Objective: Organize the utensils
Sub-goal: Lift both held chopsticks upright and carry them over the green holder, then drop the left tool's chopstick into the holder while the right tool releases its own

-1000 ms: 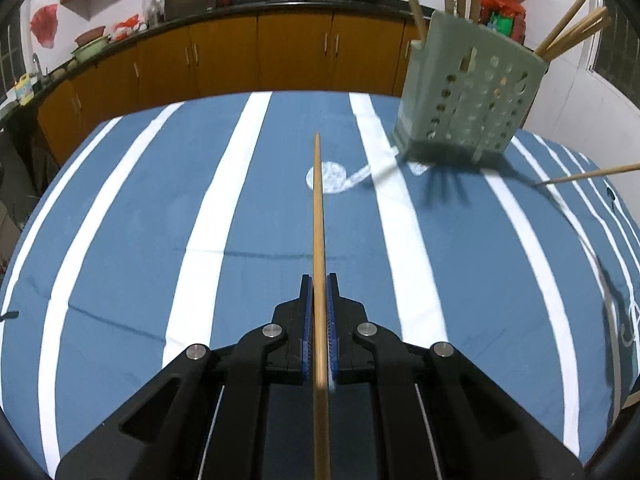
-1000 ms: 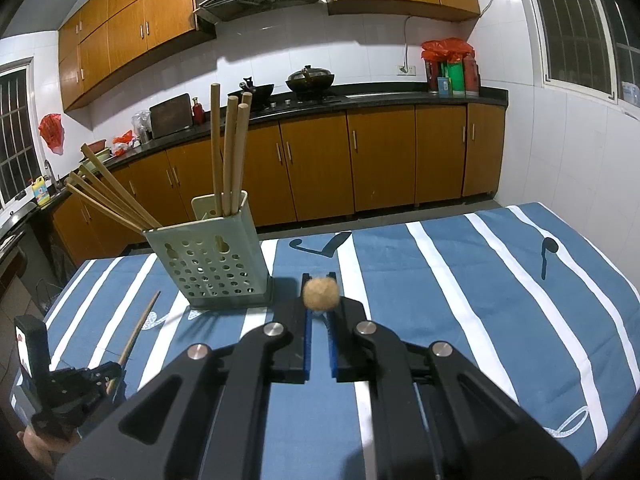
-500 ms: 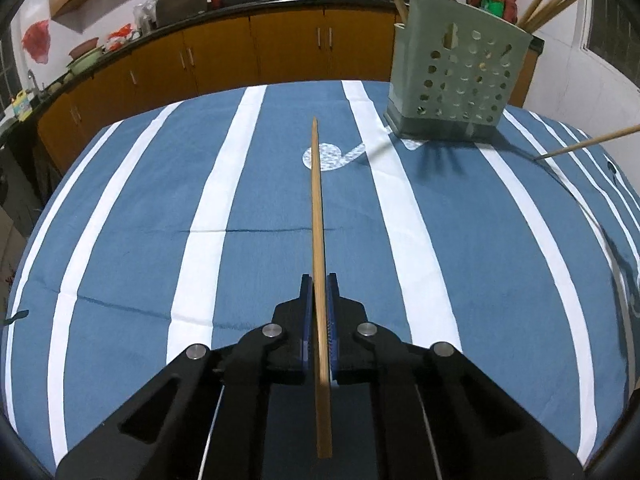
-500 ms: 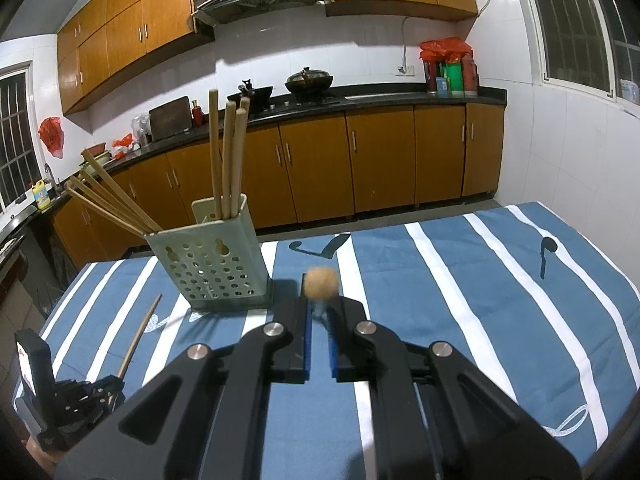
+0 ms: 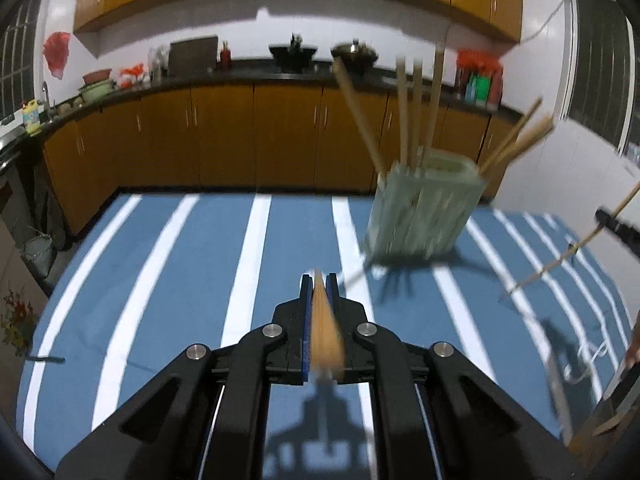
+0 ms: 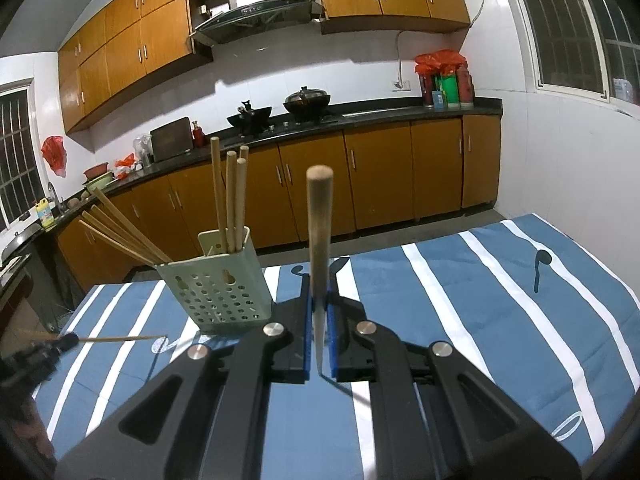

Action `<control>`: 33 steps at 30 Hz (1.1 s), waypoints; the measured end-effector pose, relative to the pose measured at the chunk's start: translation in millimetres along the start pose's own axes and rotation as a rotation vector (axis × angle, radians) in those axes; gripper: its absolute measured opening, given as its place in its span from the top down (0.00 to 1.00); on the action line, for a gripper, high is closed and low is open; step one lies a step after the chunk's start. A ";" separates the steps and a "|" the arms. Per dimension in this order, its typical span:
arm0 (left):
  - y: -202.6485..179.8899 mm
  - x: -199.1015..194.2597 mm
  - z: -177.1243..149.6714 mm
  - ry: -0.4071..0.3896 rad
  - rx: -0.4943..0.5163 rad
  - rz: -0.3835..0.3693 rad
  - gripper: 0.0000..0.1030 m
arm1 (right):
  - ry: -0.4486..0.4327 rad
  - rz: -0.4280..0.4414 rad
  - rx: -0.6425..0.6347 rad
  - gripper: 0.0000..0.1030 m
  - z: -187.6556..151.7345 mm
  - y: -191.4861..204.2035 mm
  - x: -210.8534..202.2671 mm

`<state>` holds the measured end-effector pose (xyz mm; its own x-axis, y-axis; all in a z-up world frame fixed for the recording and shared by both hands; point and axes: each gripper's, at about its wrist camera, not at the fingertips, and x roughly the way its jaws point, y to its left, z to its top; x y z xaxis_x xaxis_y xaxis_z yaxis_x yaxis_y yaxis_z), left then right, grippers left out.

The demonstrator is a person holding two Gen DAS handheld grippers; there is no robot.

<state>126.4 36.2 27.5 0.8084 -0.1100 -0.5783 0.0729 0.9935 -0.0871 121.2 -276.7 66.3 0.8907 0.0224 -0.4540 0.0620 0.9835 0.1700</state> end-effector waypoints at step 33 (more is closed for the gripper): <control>-74.4 -38.4 132.0 -0.456 -0.018 -0.156 0.93 | -0.351 0.213 -0.042 0.92 124.3 75.6 -22.9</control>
<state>167.1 -29.8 163.3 0.9627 -0.2297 -0.1428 0.2065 0.9652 -0.1606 161.4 -225.2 198.3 0.9816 0.1706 -0.0858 -0.1521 0.9701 0.1892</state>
